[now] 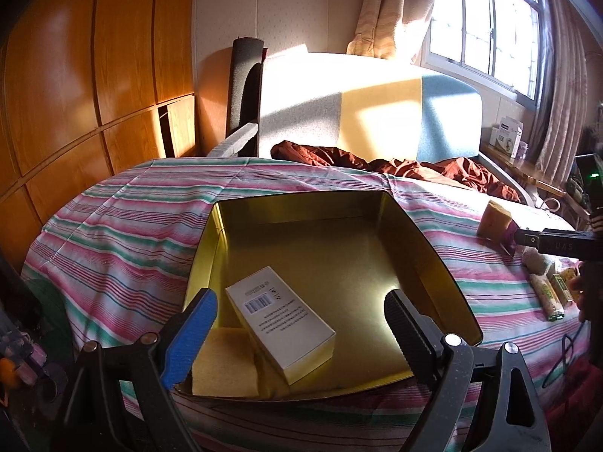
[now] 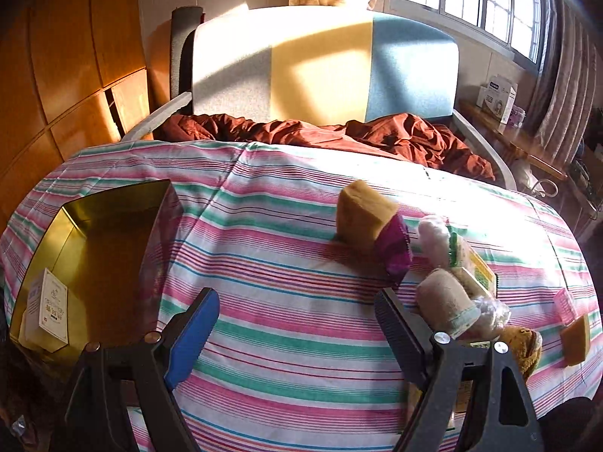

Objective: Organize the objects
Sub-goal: 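Grasp the WEIDAN snack packet with the left gripper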

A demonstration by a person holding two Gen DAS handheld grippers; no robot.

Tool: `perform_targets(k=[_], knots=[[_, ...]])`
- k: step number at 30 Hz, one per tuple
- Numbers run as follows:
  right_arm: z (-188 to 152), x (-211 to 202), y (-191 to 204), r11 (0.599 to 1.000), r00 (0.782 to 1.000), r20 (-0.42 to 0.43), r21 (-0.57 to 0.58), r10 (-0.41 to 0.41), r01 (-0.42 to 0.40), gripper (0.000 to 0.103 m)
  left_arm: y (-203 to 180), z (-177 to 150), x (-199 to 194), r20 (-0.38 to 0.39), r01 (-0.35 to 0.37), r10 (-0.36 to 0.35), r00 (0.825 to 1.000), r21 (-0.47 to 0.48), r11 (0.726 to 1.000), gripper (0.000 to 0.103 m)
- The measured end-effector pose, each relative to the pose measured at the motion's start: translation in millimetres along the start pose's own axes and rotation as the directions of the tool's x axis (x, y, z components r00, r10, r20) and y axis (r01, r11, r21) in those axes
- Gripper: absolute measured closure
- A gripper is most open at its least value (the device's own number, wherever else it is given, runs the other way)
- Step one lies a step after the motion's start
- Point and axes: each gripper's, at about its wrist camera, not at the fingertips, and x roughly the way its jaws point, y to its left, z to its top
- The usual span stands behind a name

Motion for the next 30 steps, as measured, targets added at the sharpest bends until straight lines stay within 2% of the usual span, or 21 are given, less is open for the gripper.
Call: perform_targets(k=[4,7,10,14,18,21,23,26,30], knots=[[2.1,-5.6,-54.1,0.993,0.996,0.019,0.091,-0.084,0.082,0.017,-27.6,6.8,3.9,0.000,0.062,-0.062,0.998,0.056,0.997,0.012],[-3.1,-6.4,-105.1,0.963,0.989,0.022,0.235,-0.145,0.136,0.017,-54.7,13.3,8.2,-0.004,0.122,-0.122,0.993,0.105,0.987,0.012],[-17.4,-6.1,-152.1,0.897,0.981,0.017,0.408,-0.193,0.170,0.017,-85.9,19.1,14.4,-0.023,0.199,-0.198,0.980,0.146,0.969,0.012],[-35.9,-11.4,-195.2,0.776,0.985,0.017,0.619,-0.171,0.124,0.017,-132.5,23.1,28.2,-0.070,0.280,-0.272,0.960,0.204,0.938,0.012],[-43.3,-16.2,-206.9,0.736,0.987,0.032,0.671,-0.158,0.096,0.017,-183.2,21.7,49.9,-0.143,0.362,-0.335,0.931,0.252,0.897,0.012],[-44.0,-20.1,-208.3,0.730,0.987,0.055,0.679,-0.153,0.075,0.017,-219.1,17.1,72.9,-0.228,0.439,-0.388,0.893,0.258,0.861,0.013],[-45.3,-22.0,-210.1,0.721,0.987,0.071,0.691,-0.144,0.056,0.017,-240.3,16.1,89.9,-0.285,0.491,-0.423,0.860,0.237,0.838,0.015],[-48.3,-24.7,-215.7,0.700,0.986,0.090,0.713,-0.139,0.033,0.017,-268.7,15.9,110.2,-0.351,0.551,-0.465,0.813,0.202,0.810,0.021],[-54.5,-27.2,-224.9,0.662,0.985,0.106,0.750,-0.139,0.013,0.017,-308.7,13.5,130.8,-0.428,0.606,-0.491,0.759,0.187,0.773,0.030]])
